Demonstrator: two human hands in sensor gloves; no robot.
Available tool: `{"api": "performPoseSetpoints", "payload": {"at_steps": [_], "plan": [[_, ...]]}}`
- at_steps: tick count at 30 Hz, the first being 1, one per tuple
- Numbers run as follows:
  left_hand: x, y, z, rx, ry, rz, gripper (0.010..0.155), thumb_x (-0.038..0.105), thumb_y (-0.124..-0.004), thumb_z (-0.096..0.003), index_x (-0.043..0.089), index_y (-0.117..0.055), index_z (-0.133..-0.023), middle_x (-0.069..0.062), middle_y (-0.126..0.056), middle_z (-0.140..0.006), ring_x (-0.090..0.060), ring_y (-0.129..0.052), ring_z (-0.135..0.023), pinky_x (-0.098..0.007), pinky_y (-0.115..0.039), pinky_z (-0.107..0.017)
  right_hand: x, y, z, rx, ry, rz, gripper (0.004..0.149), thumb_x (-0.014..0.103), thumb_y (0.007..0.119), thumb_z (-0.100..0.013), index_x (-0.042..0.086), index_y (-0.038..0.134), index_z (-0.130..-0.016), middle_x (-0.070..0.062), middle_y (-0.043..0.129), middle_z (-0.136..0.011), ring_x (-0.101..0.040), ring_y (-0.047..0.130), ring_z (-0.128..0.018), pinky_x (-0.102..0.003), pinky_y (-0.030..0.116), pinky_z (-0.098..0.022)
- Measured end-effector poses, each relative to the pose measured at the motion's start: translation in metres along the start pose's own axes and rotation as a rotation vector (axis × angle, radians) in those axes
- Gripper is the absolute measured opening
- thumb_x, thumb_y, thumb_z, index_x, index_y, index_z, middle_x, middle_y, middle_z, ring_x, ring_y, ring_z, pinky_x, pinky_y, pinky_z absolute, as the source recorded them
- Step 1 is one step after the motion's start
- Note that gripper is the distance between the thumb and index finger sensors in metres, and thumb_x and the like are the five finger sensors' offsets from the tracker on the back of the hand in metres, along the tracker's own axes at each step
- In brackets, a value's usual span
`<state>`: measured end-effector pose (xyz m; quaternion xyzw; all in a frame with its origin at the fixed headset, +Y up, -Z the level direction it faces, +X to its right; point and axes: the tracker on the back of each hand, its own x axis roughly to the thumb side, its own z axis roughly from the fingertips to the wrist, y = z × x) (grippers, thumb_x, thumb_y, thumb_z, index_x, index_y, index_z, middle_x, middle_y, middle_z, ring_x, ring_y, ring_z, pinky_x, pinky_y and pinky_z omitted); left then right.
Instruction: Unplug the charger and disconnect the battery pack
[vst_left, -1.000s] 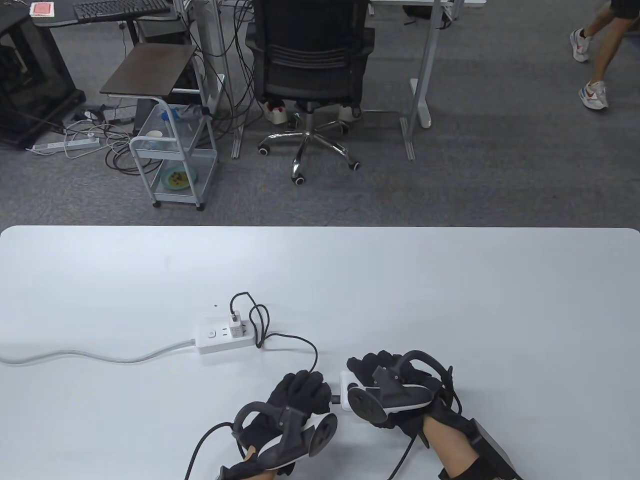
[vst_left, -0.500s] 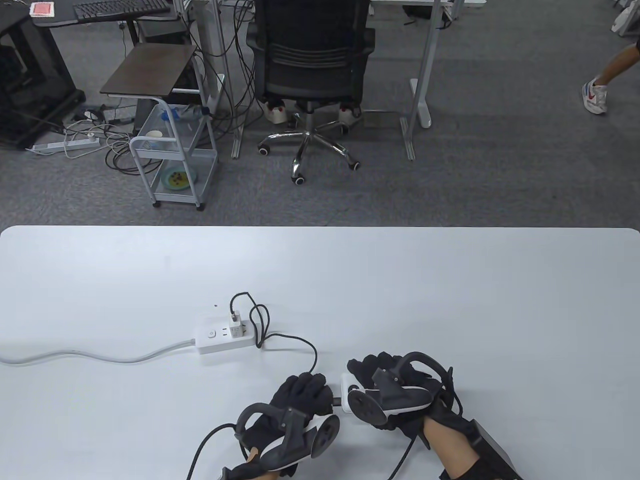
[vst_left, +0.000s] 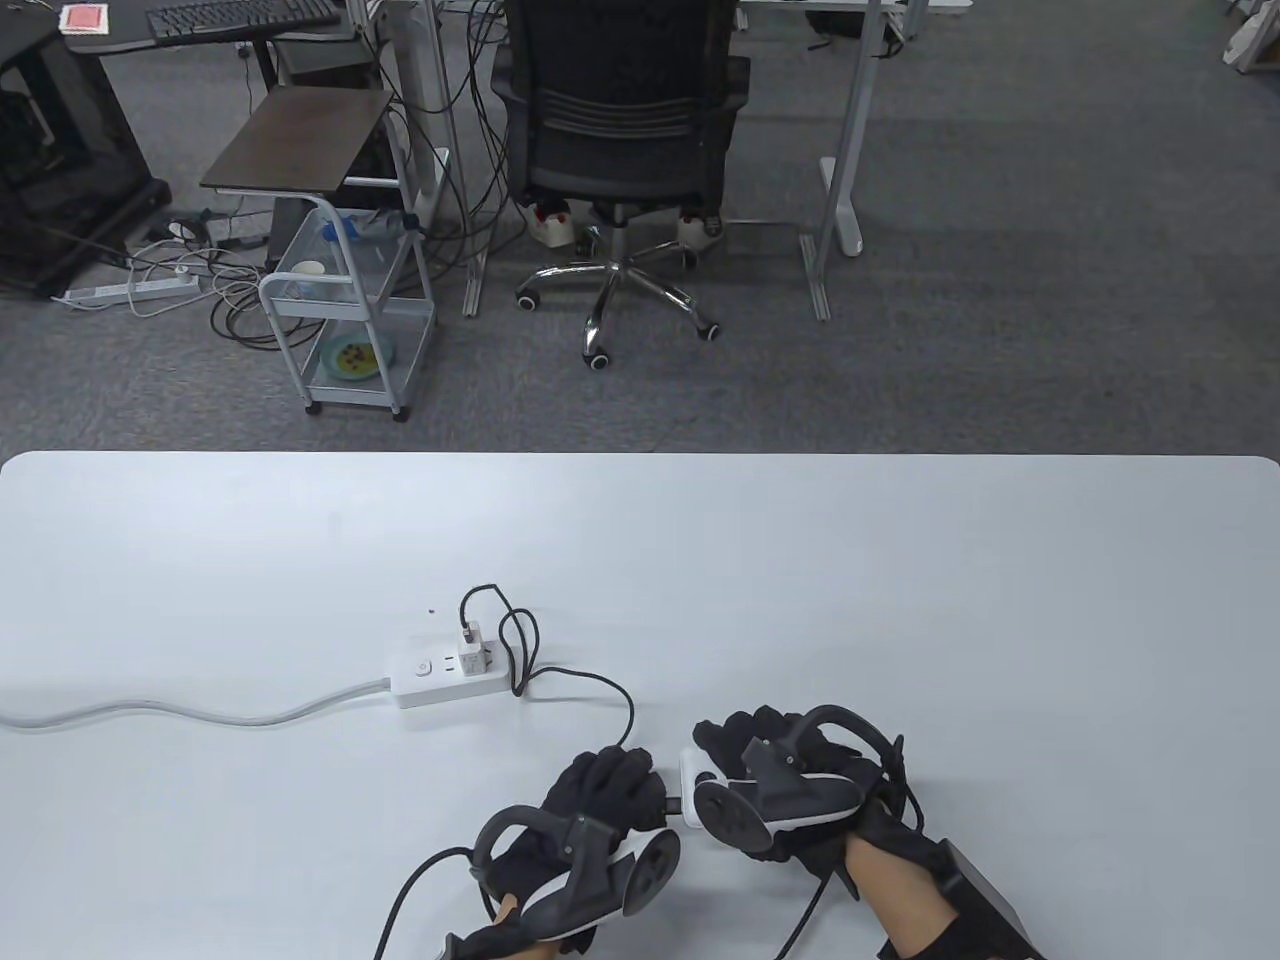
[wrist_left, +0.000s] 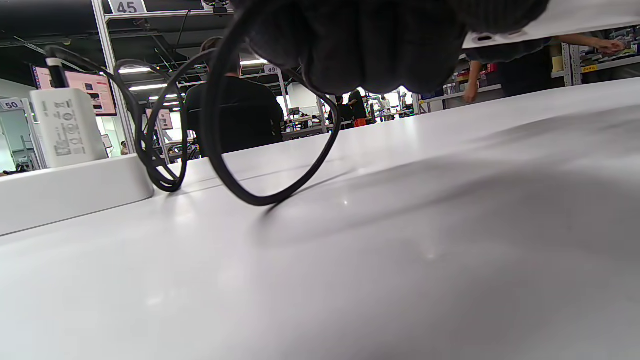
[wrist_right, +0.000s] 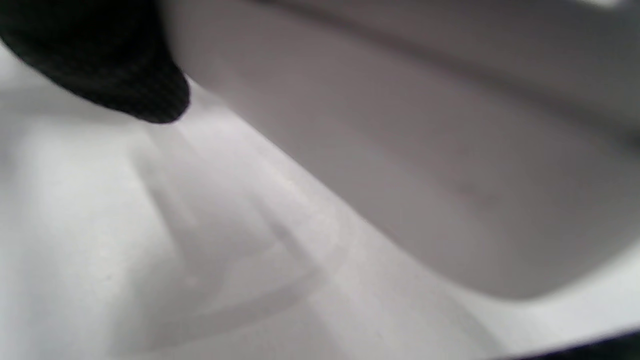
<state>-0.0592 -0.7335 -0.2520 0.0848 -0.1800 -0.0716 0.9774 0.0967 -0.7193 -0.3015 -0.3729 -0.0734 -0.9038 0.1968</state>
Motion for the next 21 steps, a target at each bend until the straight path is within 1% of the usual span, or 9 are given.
{"api": "performPoseSetpoints", "payload": {"at_steps": [8,13,15,17,21], "plan": [[0.001,-0.001,-0.001,-0.009,0.001,0.003,0.045,0.058,-0.071,-0.0487,0.046,-0.083,-0.09,0.025,-0.084,-0.104,-0.005,-0.093,-0.101,-0.026,-0.077,-0.081,0.001,0.001,0.0,0.013,0.0,0.016,0.113,0.069,0.078,-0.031,0.006,0.029,-0.111,-0.033,0.048,-0.113,-0.057,0.063,-0.092,-0.06,0.069,-0.065],[0.005,0.001,-0.001,-0.011,0.016,0.004,0.044,0.057,-0.072,-0.0487,0.045,-0.085,-0.089,0.024,-0.086,-0.103,-0.006,-0.094,-0.099,-0.026,-0.078,-0.08,-0.001,0.004,0.0,0.027,0.004,-0.016,0.113,0.069,0.078,-0.031,0.006,0.028,-0.111,-0.033,0.047,-0.113,-0.057,0.063,-0.091,-0.06,0.069,-0.065],[0.009,0.003,-0.001,0.019,0.05,-0.05,0.043,0.056,-0.072,-0.0488,0.045,-0.086,-0.088,0.024,-0.087,-0.102,-0.006,-0.095,-0.099,-0.027,-0.078,-0.08,-0.002,0.003,0.001,0.026,0.016,-0.015,0.113,0.069,0.077,-0.031,0.005,0.028,-0.111,-0.033,0.048,-0.112,-0.058,0.063,-0.091,-0.06,0.069,-0.065],[0.011,0.004,-0.003,0.022,0.066,-0.072,0.043,0.055,-0.072,-0.049,0.045,-0.086,-0.088,0.024,-0.087,-0.102,-0.007,-0.095,-0.098,-0.027,-0.078,-0.08,-0.002,0.001,0.002,0.02,0.024,-0.024,0.113,0.069,0.077,-0.032,0.004,0.028,-0.111,-0.034,0.048,-0.112,-0.058,0.064,-0.09,-0.06,0.069,-0.065],[0.007,0.003,-0.003,-0.01,0.042,0.006,0.042,0.055,-0.072,-0.0487,0.044,-0.087,-0.086,0.024,-0.089,-0.101,-0.007,-0.097,-0.097,-0.027,-0.079,-0.079,-0.003,0.0,0.002,0.018,0.02,-0.008,0.113,0.069,0.078,-0.031,0.006,0.028,-0.111,-0.033,0.047,-0.113,-0.057,0.063,-0.091,-0.061,0.069,-0.065]]}}
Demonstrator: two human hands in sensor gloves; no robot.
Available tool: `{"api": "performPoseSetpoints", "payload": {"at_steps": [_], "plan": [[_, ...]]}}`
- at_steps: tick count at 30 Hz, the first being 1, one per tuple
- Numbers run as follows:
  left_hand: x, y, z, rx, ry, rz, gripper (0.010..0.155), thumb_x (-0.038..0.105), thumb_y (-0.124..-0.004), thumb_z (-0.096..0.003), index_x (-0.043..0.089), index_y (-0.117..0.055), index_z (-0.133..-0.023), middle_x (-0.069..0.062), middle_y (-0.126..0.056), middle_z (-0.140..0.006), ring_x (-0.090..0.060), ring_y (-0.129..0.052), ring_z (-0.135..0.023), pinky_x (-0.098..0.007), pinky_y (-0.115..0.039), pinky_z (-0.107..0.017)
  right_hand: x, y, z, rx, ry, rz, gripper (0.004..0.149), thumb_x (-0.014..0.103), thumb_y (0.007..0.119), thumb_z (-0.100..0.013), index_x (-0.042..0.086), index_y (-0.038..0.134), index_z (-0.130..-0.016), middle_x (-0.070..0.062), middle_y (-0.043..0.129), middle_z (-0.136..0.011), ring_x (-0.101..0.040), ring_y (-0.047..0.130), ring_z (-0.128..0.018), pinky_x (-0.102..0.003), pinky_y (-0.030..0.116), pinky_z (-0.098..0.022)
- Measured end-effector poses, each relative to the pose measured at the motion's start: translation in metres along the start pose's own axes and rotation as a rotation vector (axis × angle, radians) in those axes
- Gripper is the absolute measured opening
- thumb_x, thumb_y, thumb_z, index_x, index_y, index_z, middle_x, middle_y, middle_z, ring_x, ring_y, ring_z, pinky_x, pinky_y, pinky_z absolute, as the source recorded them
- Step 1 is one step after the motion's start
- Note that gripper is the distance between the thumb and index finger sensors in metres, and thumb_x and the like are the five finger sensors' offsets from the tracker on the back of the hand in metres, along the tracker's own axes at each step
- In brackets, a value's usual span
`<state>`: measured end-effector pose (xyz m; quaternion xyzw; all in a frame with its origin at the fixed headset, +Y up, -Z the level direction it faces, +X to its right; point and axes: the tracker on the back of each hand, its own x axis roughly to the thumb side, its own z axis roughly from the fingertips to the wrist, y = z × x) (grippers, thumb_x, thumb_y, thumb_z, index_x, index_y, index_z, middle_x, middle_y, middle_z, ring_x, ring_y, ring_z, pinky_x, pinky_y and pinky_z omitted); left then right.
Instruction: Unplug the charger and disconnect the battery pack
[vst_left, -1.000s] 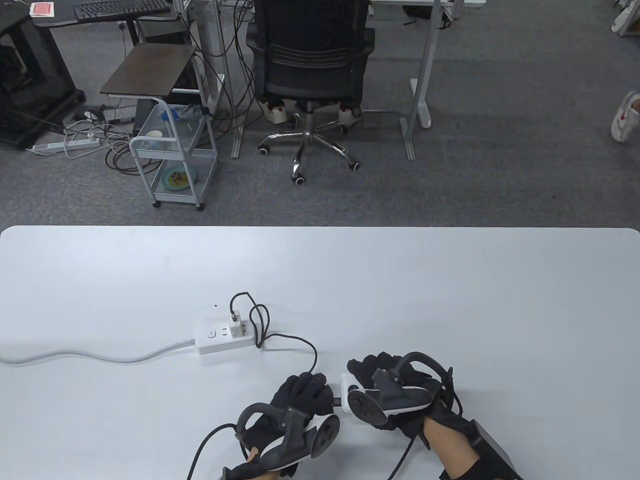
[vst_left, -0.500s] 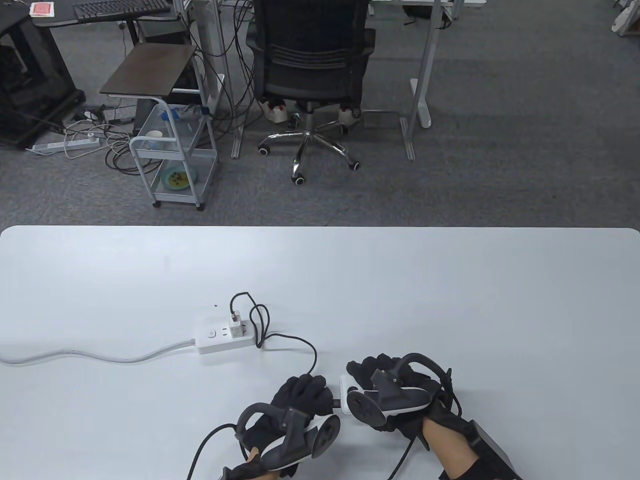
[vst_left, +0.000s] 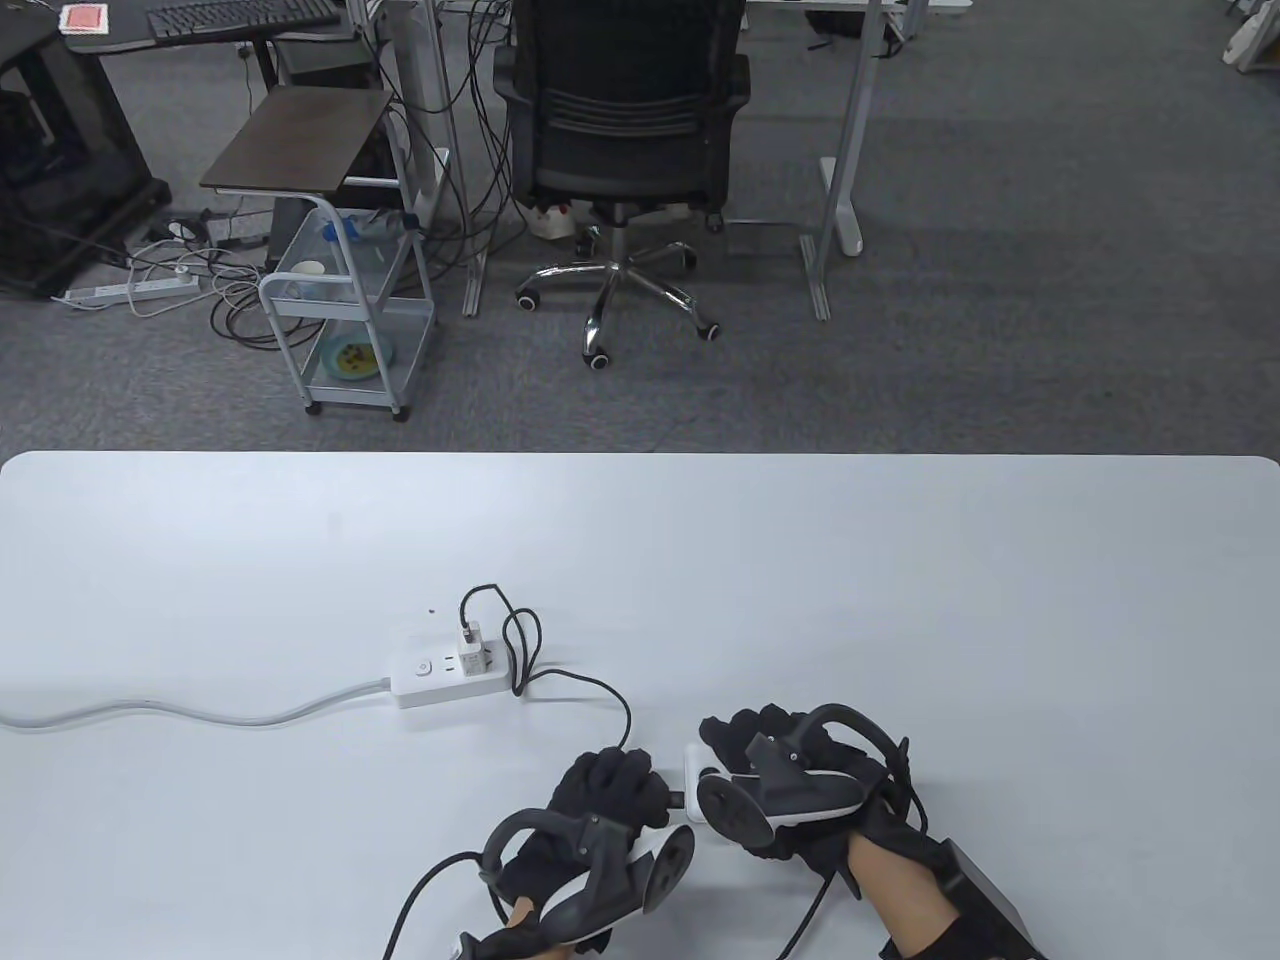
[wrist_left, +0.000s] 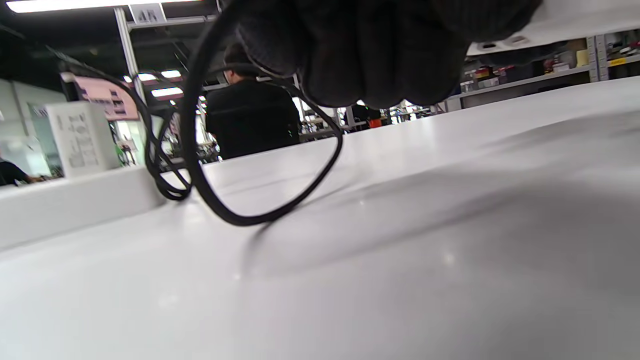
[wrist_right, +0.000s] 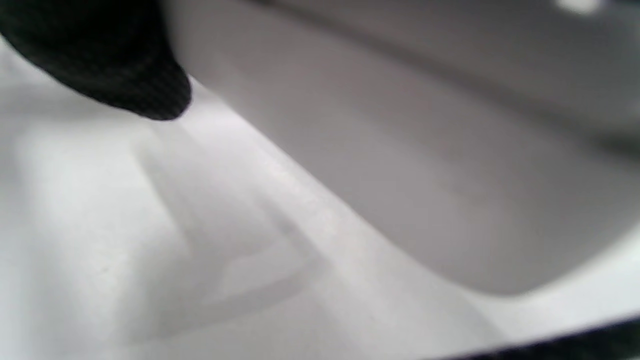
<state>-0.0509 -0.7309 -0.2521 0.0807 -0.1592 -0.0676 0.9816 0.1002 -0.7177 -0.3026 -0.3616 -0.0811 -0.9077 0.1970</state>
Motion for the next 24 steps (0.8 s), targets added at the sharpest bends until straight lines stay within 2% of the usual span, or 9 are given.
{"api": "performPoseSetpoints", "payload": {"at_steps": [5,11,18,24], "plan": [[-0.0012,0.0032,0.0005,0.02,0.008,0.008,0.042,0.055,-0.073,-0.0484,0.045,-0.088,-0.086,0.025,-0.09,-0.099,-0.004,-0.099,-0.095,-0.025,-0.081,-0.078,-0.0039,0.0019,0.0012,0.006,-0.003,-0.067,0.114,0.069,0.078,-0.031,0.006,0.028,-0.111,-0.033,0.047,-0.112,-0.057,0.063,-0.091,-0.06,0.069,-0.065],[-0.0044,0.002,0.0013,0.016,-0.005,0.007,0.042,0.055,-0.072,-0.0485,0.045,-0.088,-0.086,0.025,-0.09,-0.099,-0.004,-0.098,-0.095,-0.025,-0.081,-0.078,0.0002,-0.0041,0.0017,-0.008,-0.002,0.0,0.113,0.069,0.078,-0.031,0.006,0.028,-0.111,-0.033,0.048,-0.112,-0.057,0.063,-0.091,-0.06,0.069,-0.065],[-0.0037,0.0036,0.0,0.031,0.023,-0.012,0.042,0.056,-0.072,-0.0482,0.046,-0.087,-0.086,0.026,-0.09,-0.099,-0.004,-0.098,-0.096,-0.025,-0.081,-0.078,-0.0025,-0.0023,0.0033,-0.003,0.009,-0.057,0.113,0.069,0.077,-0.032,0.004,0.028,-0.111,-0.034,0.048,-0.112,-0.057,0.064,-0.09,-0.06,0.069,-0.065],[-0.0022,0.0047,0.0032,0.039,-0.002,-0.007,0.042,0.056,-0.072,-0.0484,0.045,-0.088,-0.086,0.026,-0.09,-0.099,-0.004,-0.098,-0.096,-0.025,-0.081,-0.078,-0.005,0.0003,0.002,-0.004,0.001,-0.067,0.113,0.068,0.078,-0.031,0.006,0.027,-0.111,-0.032,0.047,-0.113,-0.056,0.063,-0.091,-0.059,0.069,-0.065]]}}
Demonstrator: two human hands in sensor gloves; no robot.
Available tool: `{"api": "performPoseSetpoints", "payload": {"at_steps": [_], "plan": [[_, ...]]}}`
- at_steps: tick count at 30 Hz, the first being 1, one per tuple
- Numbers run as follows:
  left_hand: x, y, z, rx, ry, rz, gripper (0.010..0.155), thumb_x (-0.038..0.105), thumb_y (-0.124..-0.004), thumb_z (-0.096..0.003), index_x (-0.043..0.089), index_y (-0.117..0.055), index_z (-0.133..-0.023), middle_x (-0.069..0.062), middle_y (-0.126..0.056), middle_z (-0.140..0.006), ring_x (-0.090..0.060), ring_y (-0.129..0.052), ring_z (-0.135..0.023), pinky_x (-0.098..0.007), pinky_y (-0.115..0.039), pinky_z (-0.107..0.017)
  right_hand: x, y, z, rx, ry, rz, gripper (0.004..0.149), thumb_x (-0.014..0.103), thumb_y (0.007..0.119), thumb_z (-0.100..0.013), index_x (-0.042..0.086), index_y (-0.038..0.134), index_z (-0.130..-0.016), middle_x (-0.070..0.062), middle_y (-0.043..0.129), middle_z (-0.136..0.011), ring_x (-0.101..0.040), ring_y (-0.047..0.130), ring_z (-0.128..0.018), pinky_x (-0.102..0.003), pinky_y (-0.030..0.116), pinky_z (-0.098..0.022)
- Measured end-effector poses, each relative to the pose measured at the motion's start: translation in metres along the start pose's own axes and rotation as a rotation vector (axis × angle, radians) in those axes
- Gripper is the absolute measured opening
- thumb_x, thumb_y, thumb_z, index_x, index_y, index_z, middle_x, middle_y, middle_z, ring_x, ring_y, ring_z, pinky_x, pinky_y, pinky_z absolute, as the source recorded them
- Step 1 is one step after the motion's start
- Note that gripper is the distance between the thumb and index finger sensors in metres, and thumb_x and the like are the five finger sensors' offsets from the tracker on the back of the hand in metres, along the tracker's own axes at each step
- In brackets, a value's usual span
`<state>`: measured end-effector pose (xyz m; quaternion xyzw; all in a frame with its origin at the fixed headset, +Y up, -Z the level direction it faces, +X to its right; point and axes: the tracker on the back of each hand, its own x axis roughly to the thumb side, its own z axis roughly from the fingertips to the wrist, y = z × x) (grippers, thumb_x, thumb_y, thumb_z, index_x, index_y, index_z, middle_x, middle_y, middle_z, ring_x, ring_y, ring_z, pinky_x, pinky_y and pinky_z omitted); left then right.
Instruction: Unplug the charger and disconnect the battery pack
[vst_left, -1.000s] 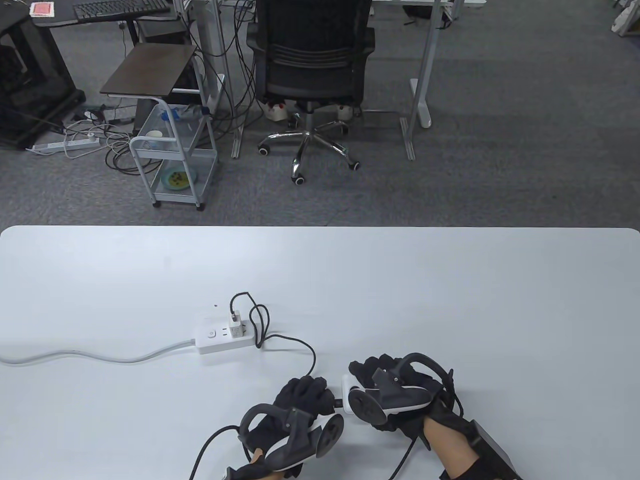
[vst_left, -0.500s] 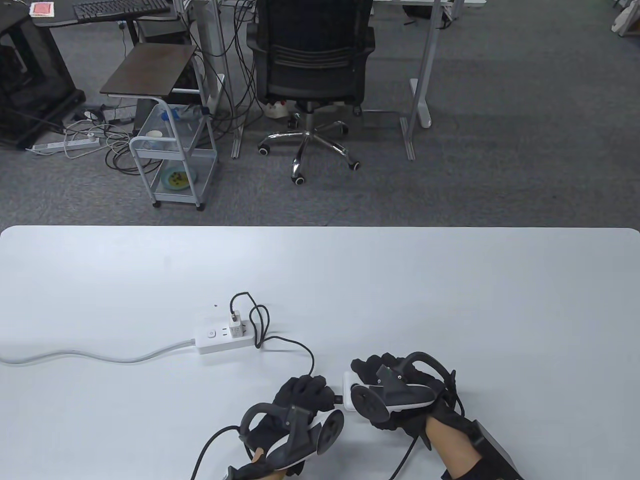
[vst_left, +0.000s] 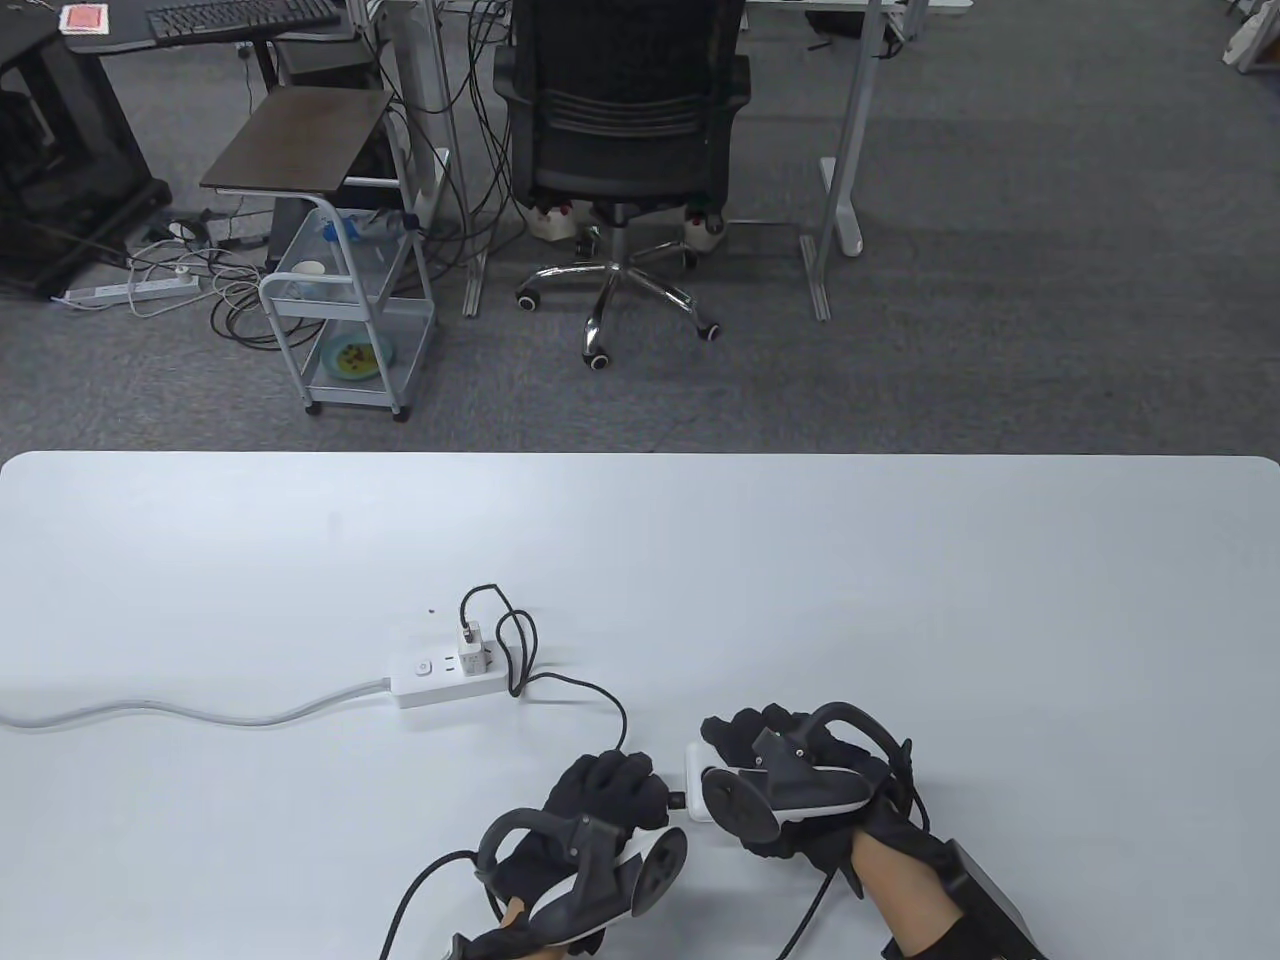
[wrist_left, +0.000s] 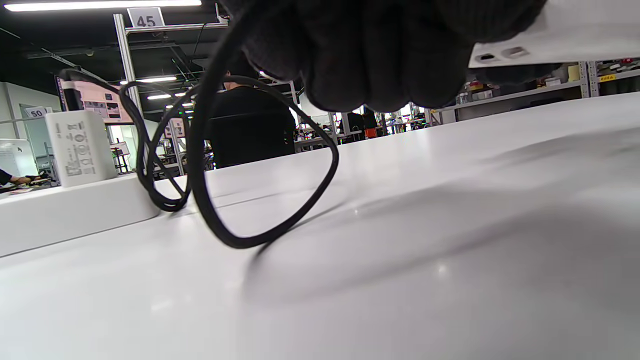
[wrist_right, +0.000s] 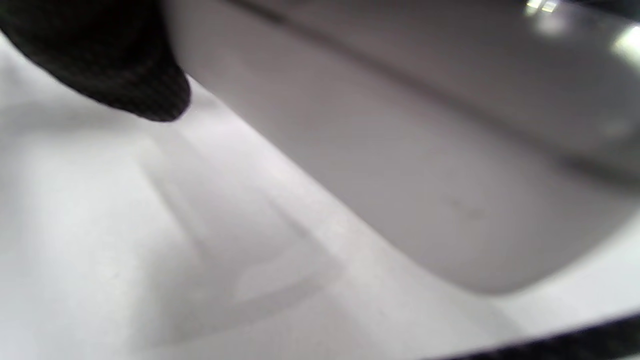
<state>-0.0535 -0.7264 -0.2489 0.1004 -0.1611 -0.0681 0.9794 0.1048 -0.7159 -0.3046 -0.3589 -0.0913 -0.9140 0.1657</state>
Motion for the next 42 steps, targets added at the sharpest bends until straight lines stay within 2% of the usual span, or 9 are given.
{"api": "performPoseSetpoints", "payload": {"at_steps": [5,10,15,18,20,24,28,38,42], "plan": [[0.0005,-0.0015,-0.0031,0.013,0.02,-0.06,0.041,0.056,-0.071,-0.0483,0.047,-0.087,-0.085,0.026,-0.089,-0.099,-0.004,-0.098,-0.096,-0.025,-0.081,-0.079,0.0013,-0.0044,0.0011,0.003,0.012,0.002,0.112,0.069,0.077,-0.032,0.004,0.029,-0.111,-0.034,0.048,-0.112,-0.057,0.064,-0.09,-0.06,0.069,-0.065],[-0.002,0.0031,0.001,0.02,-0.002,0.006,0.042,0.056,-0.072,-0.0484,0.045,-0.088,-0.086,0.026,-0.09,-0.099,-0.004,-0.098,-0.095,-0.025,-0.081,-0.078,-0.0011,-0.0028,0.0008,0.0,0.001,-0.008,0.113,0.069,0.078,-0.031,0.006,0.028,-0.111,-0.032,0.047,-0.112,-0.056,0.063,-0.091,-0.058,0.069,-0.065],[-0.0002,0.0012,-0.0028,0.006,0.03,-0.017,0.042,0.056,-0.072,-0.0483,0.046,-0.087,-0.086,0.026,-0.09,-0.099,-0.004,-0.098,-0.096,-0.025,-0.081,-0.078,-0.0006,-0.0031,0.0014,-0.006,0.01,0.002,0.113,0.068,0.078,-0.032,0.005,0.028,-0.11,-0.033,0.048,-0.112,-0.056,0.064,-0.091,-0.059,0.069,-0.065],[0.0001,0.001,-0.0006,0.007,0.005,-0.011,0.042,0.056,-0.072,-0.0485,0.045,-0.088,-0.086,0.026,-0.09,-0.099,-0.004,-0.098,-0.095,-0.026,-0.081,-0.078,0.0004,-0.0046,0.0013,-0.008,0.008,0.041,0.113,0.068,0.078,-0.031,0.006,0.028,-0.111,-0.033,0.047,-0.112,-0.056,0.063,-0.091,-0.059,0.069,-0.066],[0.0006,0.004,-0.0009,0.036,0.035,-0.032,0.041,0.056,-0.072,-0.0486,0.046,-0.088,-0.085,0.025,-0.09,-0.099,-0.005,-0.098,-0.096,-0.026,-0.08,-0.078,-0.0012,-0.0046,0.0011,-0.017,0.015,0.014,0.113,0.069,0.077,-0.032,0.005,0.028,-0.11,-0.033,0.047,-0.112,-0.056,0.063,-0.091,-0.059,0.069,-0.065],[-0.002,0.0014,-0.0052,0.018,0.069,-0.033,0.041,0.056,-0.072,-0.0483,0.046,-0.088,-0.085,0.026,-0.091,-0.098,-0.004,-0.099,-0.095,-0.026,-0.081,-0.078,-0.0033,-0.0045,0.0013,-0.008,0.019,-0.048,0.112,0.069,0.076,-0.033,0.004,0.028,-0.11,-0.034,0.047,-0.112,-0.057,0.063,-0.09,-0.059,0.068,-0.066],[0.0021,0.0025,0.0001,0.011,0.012,-0.008,0.041,0.056,-0.072,-0.0486,0.045,-0.088,-0.085,0.025,-0.091,-0.098,-0.005,-0.099,-0.095,-0.026,-0.081,-0.078,-0.002,-0.0028,0.0025,-0.011,0.016,0.01,0.113,0.068,0.078,-0.031,0.006,0.027,-0.11,-0.032,0.046,-0.113,-0.056,0.062,-0.092,-0.059,0.068,-0.066],[0.0017,-0.0005,-0.004,-0.03,0.059,-0.091,0.041,0.056,-0.071,-0.0487,0.046,-0.088,-0.085,0.026,-0.09,-0.099,-0.004,-0.098,-0.096,-0.026,-0.08,-0.078,0.0038,-0.0042,0.0,0.02,0.022,0.0,0.112,0.069,0.076,-0.033,0.004,0.028,-0.11,-0.033,0.047,-0.112,-0.056,0.063,-0.091,-0.059,0.068,-0.066],[-0.0004,0.0005,-0.0014,-0.055,0.019,0.015,0.041,0.056,-0.072,-0.0488,0.045,-0.088,-0.085,0.025,-0.091,-0.099,-0.005,-0.098,-0.096,-0.026,-0.08,-0.078,0.0023,-0.0014,0.0004,0.023,0.015,0.017,0.113,0.068,0.078,-0.031,0.005,0.027,-0.11,-0.033,0.046,-0.113,-0.056,0.062,-0.092,-0.058,0.068,-0.066]]}}
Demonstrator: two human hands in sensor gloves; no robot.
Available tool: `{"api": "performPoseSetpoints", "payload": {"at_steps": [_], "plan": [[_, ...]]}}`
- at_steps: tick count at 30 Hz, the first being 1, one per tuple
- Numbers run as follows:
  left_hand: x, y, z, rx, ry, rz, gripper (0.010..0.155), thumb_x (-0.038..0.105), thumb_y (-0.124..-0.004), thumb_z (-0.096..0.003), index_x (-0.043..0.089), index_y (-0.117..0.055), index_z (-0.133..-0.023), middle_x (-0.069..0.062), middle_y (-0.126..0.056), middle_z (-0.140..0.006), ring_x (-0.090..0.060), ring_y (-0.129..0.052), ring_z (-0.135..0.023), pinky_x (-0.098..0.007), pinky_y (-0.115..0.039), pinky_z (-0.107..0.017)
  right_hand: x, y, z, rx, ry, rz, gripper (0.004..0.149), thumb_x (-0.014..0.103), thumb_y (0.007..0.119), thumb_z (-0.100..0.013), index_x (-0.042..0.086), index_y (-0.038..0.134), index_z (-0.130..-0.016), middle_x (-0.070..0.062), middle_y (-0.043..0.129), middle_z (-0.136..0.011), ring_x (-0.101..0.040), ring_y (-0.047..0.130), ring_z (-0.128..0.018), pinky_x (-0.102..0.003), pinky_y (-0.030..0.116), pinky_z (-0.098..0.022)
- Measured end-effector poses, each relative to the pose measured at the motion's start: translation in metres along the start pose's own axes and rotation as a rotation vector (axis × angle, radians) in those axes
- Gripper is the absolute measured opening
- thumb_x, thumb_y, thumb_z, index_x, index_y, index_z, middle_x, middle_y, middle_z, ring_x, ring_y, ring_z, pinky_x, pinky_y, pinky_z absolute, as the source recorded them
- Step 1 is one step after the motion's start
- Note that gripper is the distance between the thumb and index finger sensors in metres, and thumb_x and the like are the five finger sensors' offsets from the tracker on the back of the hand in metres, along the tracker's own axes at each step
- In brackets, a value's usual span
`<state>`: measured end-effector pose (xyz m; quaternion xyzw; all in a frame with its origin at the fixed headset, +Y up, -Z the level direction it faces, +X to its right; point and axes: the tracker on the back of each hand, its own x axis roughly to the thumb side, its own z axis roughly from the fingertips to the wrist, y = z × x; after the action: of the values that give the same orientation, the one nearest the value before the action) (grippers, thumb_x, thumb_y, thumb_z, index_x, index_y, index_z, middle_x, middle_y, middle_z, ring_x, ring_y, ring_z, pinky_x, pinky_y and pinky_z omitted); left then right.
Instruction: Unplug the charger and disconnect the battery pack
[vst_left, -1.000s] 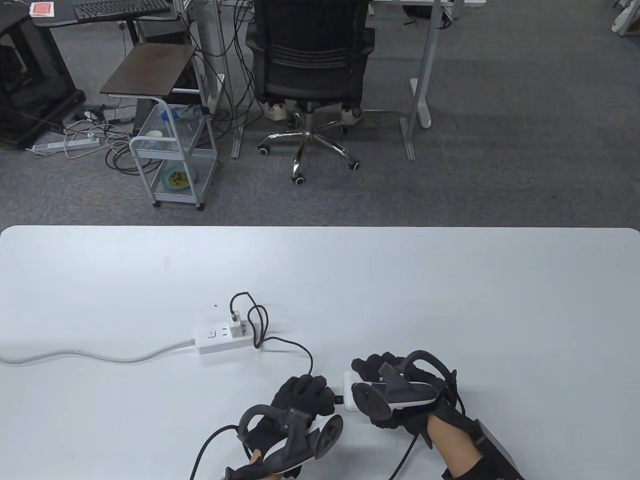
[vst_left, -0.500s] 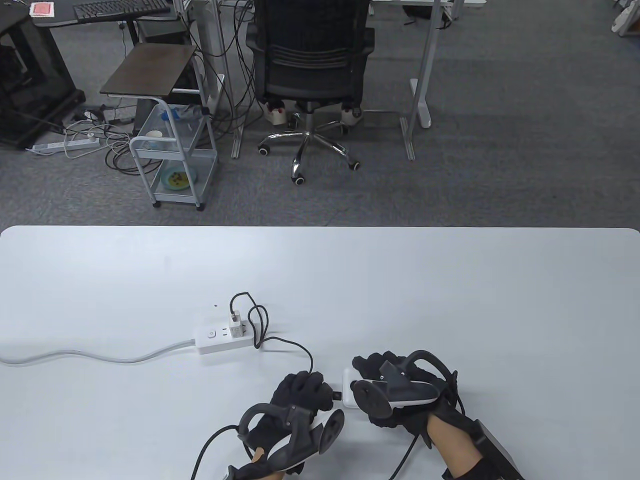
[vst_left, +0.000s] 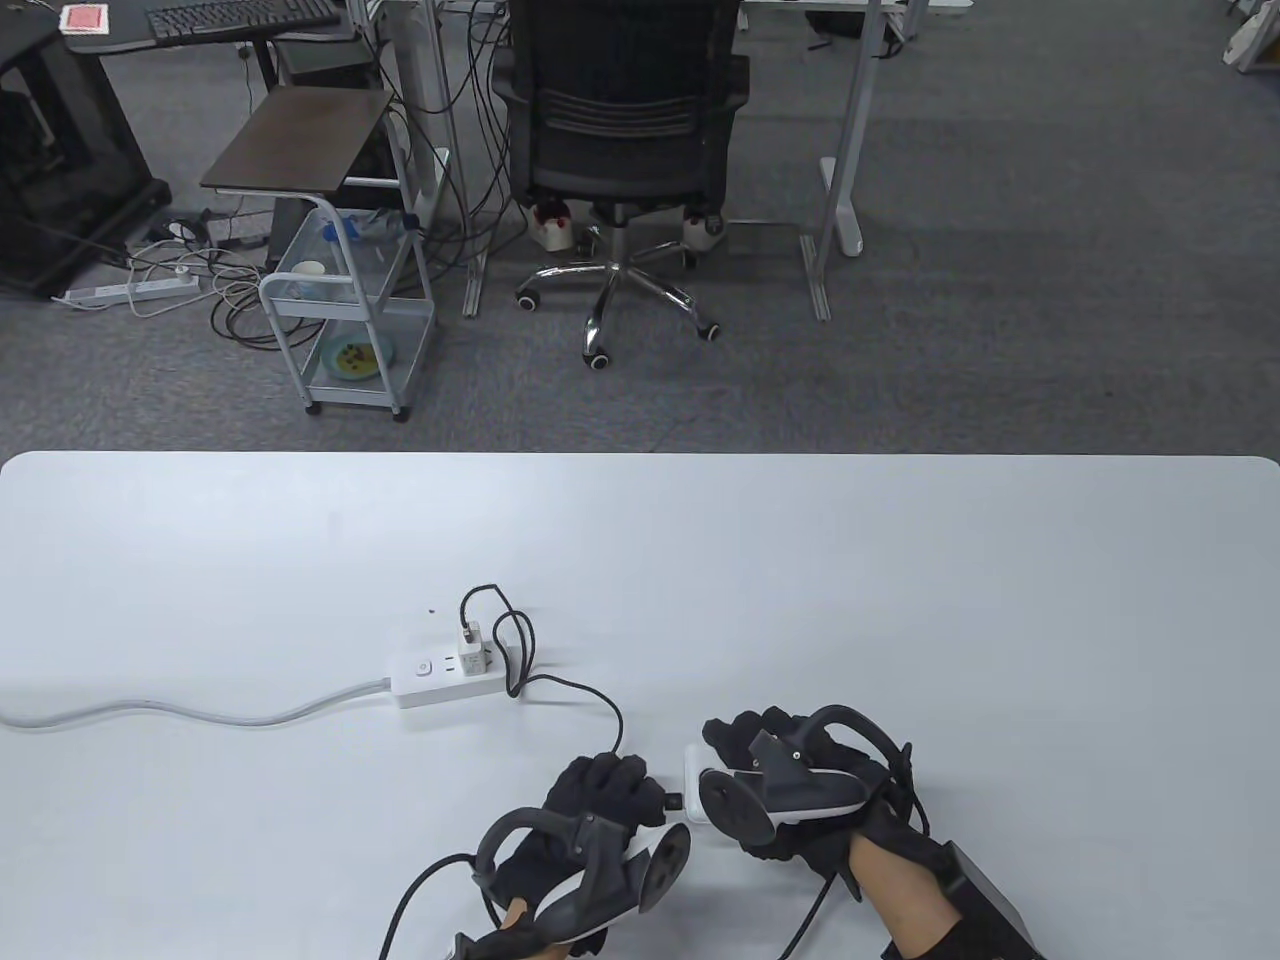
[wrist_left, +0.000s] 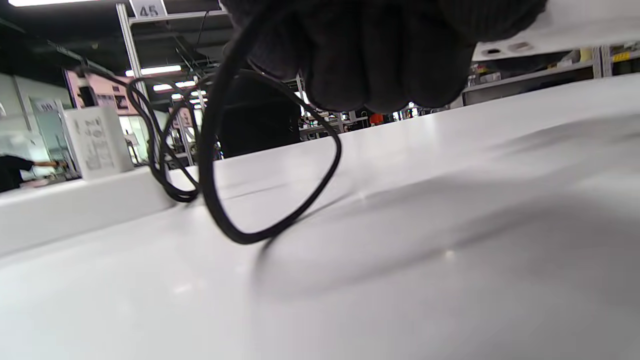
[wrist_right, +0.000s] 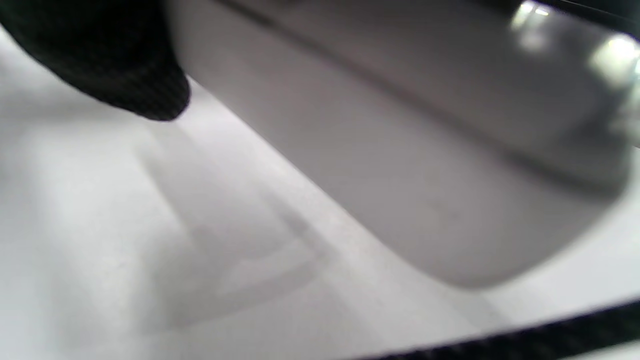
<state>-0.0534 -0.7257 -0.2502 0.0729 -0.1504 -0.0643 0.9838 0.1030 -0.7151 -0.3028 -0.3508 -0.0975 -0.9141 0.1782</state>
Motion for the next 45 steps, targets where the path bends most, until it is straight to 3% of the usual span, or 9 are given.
{"api": "performPoseSetpoints", "payload": {"at_steps": [16,22,25,29,35,45], "plan": [[0.0,-0.002,-0.004,-0.013,0.036,-0.048,0.042,0.057,-0.071,-0.0481,0.046,-0.089,-0.084,0.026,-0.091,-0.098,-0.004,-0.1,-0.095,-0.025,-0.082,-0.078,0.0,0.003,0.0,0.014,0.001,-0.034,0.112,0.068,0.077,-0.033,0.004,0.027,-0.11,-0.034,0.047,-0.112,-0.056,0.063,-0.091,-0.059,0.068,-0.066],[-0.005,-0.001,0.0,0.007,0.007,-0.037,0.041,0.056,-0.073,-0.0482,0.044,-0.09,-0.084,0.024,-0.093,-0.097,-0.005,-0.101,-0.093,-0.026,-0.083,-0.077,0.002,0.003,0.0,-0.029,-0.002,0.019,0.112,0.067,0.078,-0.032,0.004,0.028,-0.11,-0.033,0.047,-0.112,-0.056,0.063,-0.091,-0.059,0.068,-0.065],[-0.016,-0.006,-0.003,0.001,0.055,-0.156,0.041,0.057,-0.072,-0.0482,0.045,-0.09,-0.084,0.024,-0.093,-0.097,-0.004,-0.102,-0.092,-0.026,-0.084,-0.077,-0.001,0.002,0.004,-0.029,0.015,0.064,0.111,0.067,0.078,-0.032,0.005,0.028,-0.11,-0.033,0.047,-0.112,-0.056,0.063,-0.091,-0.059,0.068,-0.066],[-0.027,-0.008,-0.002,-0.012,0.059,-0.09,0.042,0.056,-0.072,-0.0486,0.045,-0.09,-0.084,0.024,-0.092,-0.098,-0.005,-0.101,-0.094,-0.026,-0.082,-0.077,-0.01,0.002,0.011,-0.048,0.034,-0.022,0.112,0.066,0.079,-0.032,0.004,0.028,-0.11,-0.033,0.046,-0.112,-0.057,0.062,-0.091,-0.059,0.067,-0.066],[-0.021,-0.005,0.0,0.026,0.053,-0.084,0.041,0.056,-0.072,-0.0484,0.045,-0.089,-0.085,0.024,-0.091,-0.099,-0.005,-0.099,-0.095,-0.026,-0.082,-0.078,-0.014,0.009,0.021,-0.034,0.056,0.004,0.111,0.066,0.079,-0.032,0.005,0.028,-0.11,-0.033,0.047,-0.112,-0.056,0.062,-0.091,-0.059,0.068,-0.066],[-0.019,-0.008,0.0,0.002,0.047,-0.099,0.041,0.056,-0.072,-0.0485,0.046,-0.089,-0.085,0.025,-0.091,-0.099,-0.005,-0.099,-0.095,-0.026,-0.081,-0.078,-0.019,0.008,0.022,-0.032,0.072,0.013,0.111,0.065,0.079,-0.032,0.005,0.028,-0.11,-0.033,0.046,-0.112,-0.056,0.062,-0.091,-0.059,0.067,-0.066]]}}
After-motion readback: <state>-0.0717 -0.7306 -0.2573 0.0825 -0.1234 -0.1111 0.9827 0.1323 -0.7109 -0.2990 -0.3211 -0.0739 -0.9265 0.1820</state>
